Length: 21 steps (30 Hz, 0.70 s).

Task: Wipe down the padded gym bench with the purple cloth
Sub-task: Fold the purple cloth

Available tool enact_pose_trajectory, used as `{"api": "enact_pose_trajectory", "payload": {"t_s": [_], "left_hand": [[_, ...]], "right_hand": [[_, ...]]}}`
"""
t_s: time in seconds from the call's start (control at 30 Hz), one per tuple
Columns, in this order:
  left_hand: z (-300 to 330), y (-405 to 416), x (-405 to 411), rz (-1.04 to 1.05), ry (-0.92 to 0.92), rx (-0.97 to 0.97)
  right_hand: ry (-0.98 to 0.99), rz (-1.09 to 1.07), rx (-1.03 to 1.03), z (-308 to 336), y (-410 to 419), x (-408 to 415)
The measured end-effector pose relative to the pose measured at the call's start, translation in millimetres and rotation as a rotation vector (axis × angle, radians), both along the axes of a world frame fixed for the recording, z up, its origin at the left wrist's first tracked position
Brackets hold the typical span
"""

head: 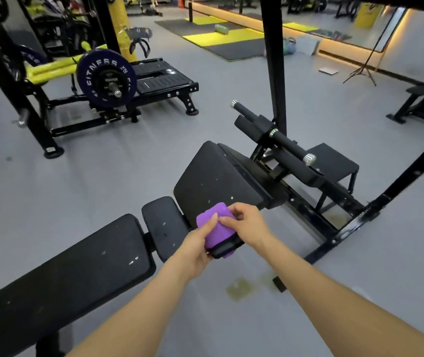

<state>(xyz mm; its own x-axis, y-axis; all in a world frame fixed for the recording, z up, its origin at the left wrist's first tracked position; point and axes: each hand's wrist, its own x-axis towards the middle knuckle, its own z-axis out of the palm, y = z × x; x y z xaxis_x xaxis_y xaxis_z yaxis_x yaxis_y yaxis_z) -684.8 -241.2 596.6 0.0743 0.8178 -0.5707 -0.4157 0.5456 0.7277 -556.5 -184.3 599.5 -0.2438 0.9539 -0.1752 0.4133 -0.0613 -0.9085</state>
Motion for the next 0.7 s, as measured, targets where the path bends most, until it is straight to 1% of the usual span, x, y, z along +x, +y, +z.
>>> {"api": "enact_pose_trajectory", "payload": {"t_s": [0.07,0.1,0.13,0.2,0.27,0.33,0.4,0.47,0.53,0.6,0.7], "left_hand": [[2,19,-17,0.007,-0.010,-0.028],[3,28,-29,0.006,-0.014,-0.044],[3,38,-42,-0.005,-0.026,-0.058],[1,56,-63,-0.032,-0.057,-0.064],[1,76,-79,-0.059,-0.047,-0.051],[-1,99,-91,-0.062,-0.057,-0.068],[-6,120,-98,-0.102,-0.059,-0.084],[-13,139,-99,-0.144,-0.043,-0.090],[-21,160,-95,-0.185,0.022,-0.054],[-30,187,-93,-0.211,0.152,-0.023],[-57,224,-104,-0.209,0.401,0.002]], "right_hand": [[-0.093,-0.118,-0.009,-2,15,-17],[-0.108,-0.166,-0.060,-2,20,-27],[-0.071,-0.194,-0.147,0,26,-38],[0.134,-0.166,-0.364,-1,35,-59],[0.352,-0.115,-0.520,-3,44,-75],[0.539,-0.149,-0.592,-5,55,-86],[0.609,-0.220,-0.579,-12,68,-90],[0.526,-0.270,-0.511,-21,84,-88],[0.379,-0.332,-0.436,-30,107,-83],[0.227,-0.371,-0.370,-39,136,-77],[0.019,-0.373,-0.285,-57,183,-70]]}}
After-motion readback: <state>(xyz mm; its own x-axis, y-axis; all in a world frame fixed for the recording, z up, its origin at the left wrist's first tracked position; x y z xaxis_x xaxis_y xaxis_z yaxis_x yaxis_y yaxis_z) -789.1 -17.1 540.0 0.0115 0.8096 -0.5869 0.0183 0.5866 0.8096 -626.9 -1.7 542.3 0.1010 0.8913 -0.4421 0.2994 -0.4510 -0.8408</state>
